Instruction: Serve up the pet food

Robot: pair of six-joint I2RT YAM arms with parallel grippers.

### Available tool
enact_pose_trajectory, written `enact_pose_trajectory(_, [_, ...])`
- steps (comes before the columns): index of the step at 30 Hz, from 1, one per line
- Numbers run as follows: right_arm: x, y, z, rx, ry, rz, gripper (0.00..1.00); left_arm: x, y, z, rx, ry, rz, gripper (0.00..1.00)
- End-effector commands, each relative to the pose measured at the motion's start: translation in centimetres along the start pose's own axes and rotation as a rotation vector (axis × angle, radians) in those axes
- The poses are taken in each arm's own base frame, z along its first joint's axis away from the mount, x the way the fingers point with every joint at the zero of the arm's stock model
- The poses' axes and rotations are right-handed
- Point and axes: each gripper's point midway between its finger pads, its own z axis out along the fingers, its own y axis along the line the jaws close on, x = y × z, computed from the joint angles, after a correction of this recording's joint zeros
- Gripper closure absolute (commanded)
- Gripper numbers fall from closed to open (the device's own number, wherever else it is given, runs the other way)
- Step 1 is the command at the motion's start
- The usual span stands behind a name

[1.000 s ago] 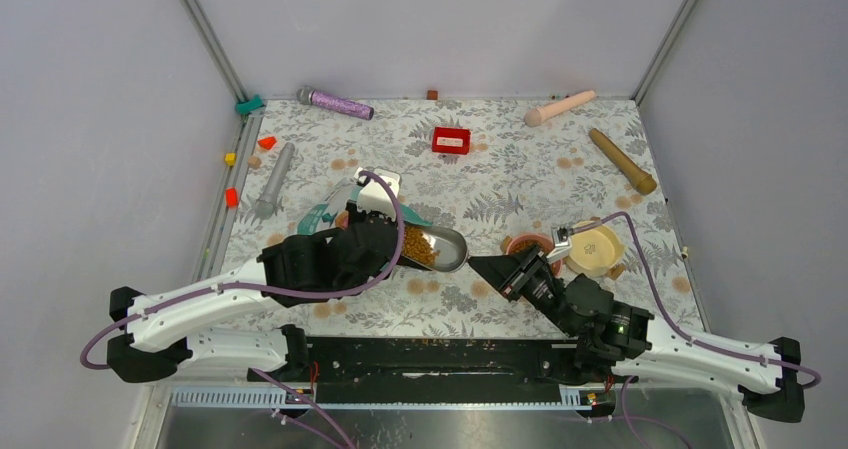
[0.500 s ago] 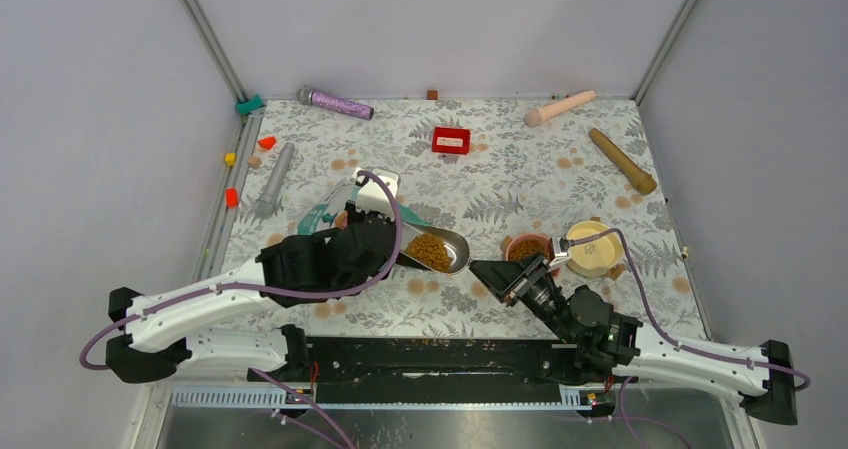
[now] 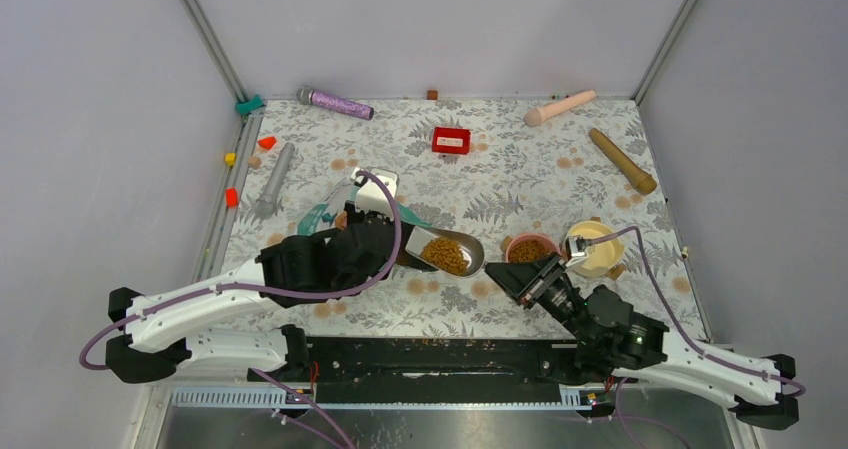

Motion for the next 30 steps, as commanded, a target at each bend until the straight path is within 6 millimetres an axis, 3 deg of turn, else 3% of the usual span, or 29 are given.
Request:
enact_pose_trajectory(1, [-3.9,1.5,-2.3,0.054,-0.111,-0.052,1.0,-3.3,0.9,-0.7,-0.033,-0.114,-0.125,1.0])
enact_pose_trajectory(13, [-9.4,2.0,-7.9,0.145,-0.218,-0.135,1.0,-3.3,1.1,-0.6,-0.048,-0.117,-0.121,1.0])
enact_pose_trajectory(20, [-14.0,-1.0,-11.0,0.344,-0.39,-0.228,1.0,-3.2,0.8,-0.4,-0.044,-0.11,-0.115,1.0])
enact_pose_trajectory(30, [-16.6,-3.8,-13.4,0.523,-0.493,-0.321,1.0,-3.2,0.7,-0.4,-0.039,-0.107,-0.115,1.0])
